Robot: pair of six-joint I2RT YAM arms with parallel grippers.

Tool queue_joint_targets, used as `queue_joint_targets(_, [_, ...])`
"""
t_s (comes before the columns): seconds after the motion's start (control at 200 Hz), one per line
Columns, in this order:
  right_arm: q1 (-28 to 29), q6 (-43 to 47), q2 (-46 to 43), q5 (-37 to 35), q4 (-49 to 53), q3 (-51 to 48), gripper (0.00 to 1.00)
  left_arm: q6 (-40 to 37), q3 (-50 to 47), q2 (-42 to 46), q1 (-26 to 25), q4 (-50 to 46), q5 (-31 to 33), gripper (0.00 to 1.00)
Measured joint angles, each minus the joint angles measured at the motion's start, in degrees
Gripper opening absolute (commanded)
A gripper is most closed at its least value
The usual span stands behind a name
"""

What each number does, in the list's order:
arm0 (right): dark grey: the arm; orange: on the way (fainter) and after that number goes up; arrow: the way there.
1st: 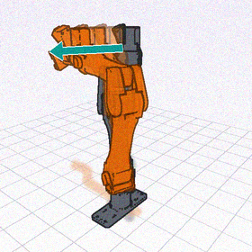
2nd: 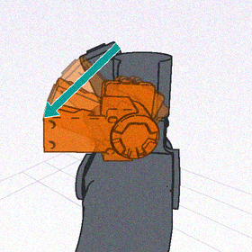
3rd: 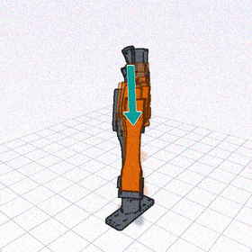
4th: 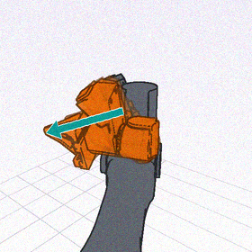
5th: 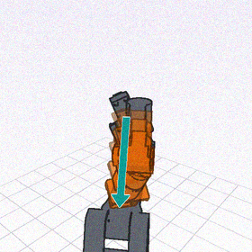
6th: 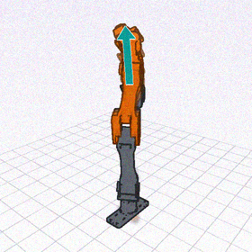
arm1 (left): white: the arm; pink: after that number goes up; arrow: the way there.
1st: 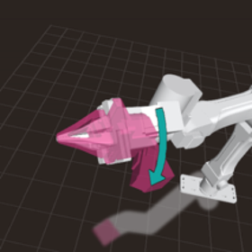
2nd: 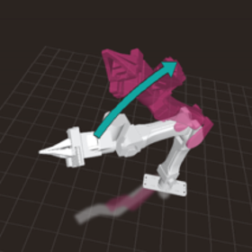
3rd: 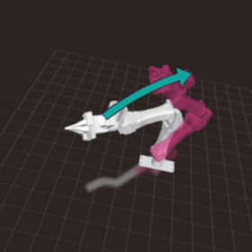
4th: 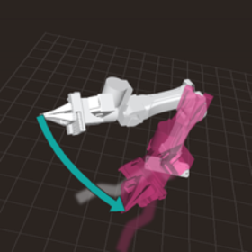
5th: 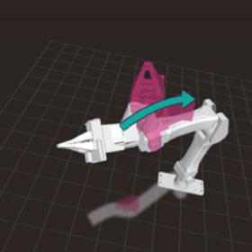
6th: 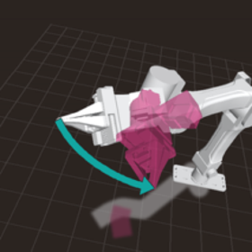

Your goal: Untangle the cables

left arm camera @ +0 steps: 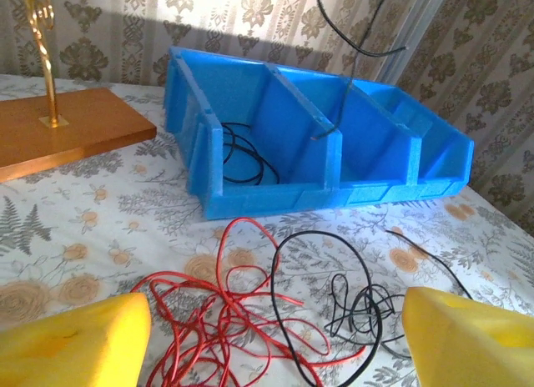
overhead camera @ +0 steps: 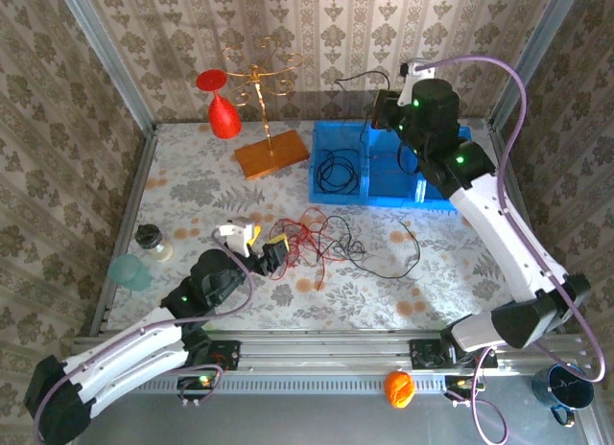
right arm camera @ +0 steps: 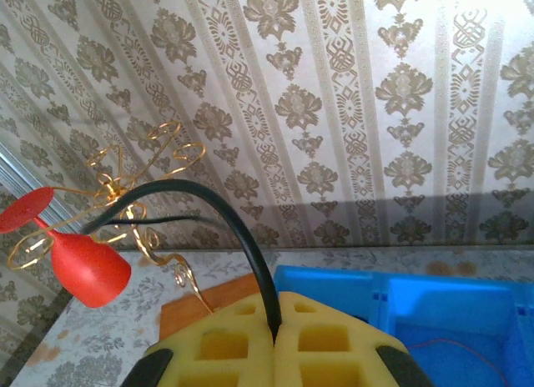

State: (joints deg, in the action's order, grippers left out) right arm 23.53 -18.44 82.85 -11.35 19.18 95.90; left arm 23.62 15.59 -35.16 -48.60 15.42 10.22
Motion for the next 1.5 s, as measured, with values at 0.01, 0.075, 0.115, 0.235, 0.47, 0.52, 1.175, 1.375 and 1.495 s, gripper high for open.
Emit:
queue_joint_targets(0.01, [0.0, 0.0, 0.3, 0.0, -0.2, 0.3, 0.00, 0.1, 0.0, 0.4, 0.0, -0.4, 0.1, 0.80])
queue_joint_targets(0.075, [-0.1, -0.2, 2.5, 0.3, -0.7, 2.2, 0.00, 0.3, -0.2, 2.7, 0.0, -2.6, 0.5, 0.80])
queue_joint_targets(0.115, [-0.1, -0.3, 3.8, 0.5, -1.3, 3.2, 0.00, 0.4, -0.2, 4.1, 0.0, -3.9, 0.7, 0.80])
queue_joint_targets(0.235, [-0.1, -1.1, 7.6, 1.2, -2.7, 4.8, 0.00, 0.8, -0.4, 8.2, 0.3, -7.0, 1.4, 0.80])
queue_joint_targets(0.47, [-0.1, -1.8, 13.5, 1.6, -3.8, 4.8, 0.00, 2.1, -1.9, 13.4, 0.3, -11.3, 2.5, 0.80])
queue_joint_targets(0.52, [-0.1, -1.9, 14.4, 1.6, -4.2, 4.5, 0.00, 2.2, -2.0, 13.6, 0.3, -11.8, 2.7, 0.80])
queue_joint_targets(1.175, [-0.4, -0.9, 26.4, -1.5, -7.7, -10.5, 0.00, 2.5, -3.6, 13.6, 1.3, -12.8, 3.1, 0.82])
queue_joint_targets(1.375, [-0.4, 0.5, 29.1, -3.2, -6.4, -8.9, 0.37, 2.8, -3.7, 13.5, 1.8, -12.9, 3.1, 0.82])
queue_joint_targets(1.495, [0.0, 1.6, 28.4, -4.3, -6.3, -9.2, 0.45, 3.0, -3.7, 13.4, 1.9, -12.8, 3.1, 0.82])
